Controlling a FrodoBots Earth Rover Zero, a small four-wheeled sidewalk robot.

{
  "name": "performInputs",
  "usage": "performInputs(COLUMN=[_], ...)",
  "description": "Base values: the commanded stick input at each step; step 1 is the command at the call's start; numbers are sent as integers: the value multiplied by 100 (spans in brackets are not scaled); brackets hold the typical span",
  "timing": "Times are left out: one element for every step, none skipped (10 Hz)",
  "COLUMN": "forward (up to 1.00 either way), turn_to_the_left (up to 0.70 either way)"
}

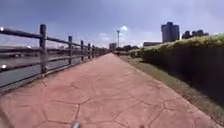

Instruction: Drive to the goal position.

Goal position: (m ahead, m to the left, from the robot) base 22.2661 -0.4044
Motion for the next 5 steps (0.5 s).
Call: performInputs(forward=[70, 70, 70, 70, 70], turn_to_the_left=[0, 0, 0, 0, 0])
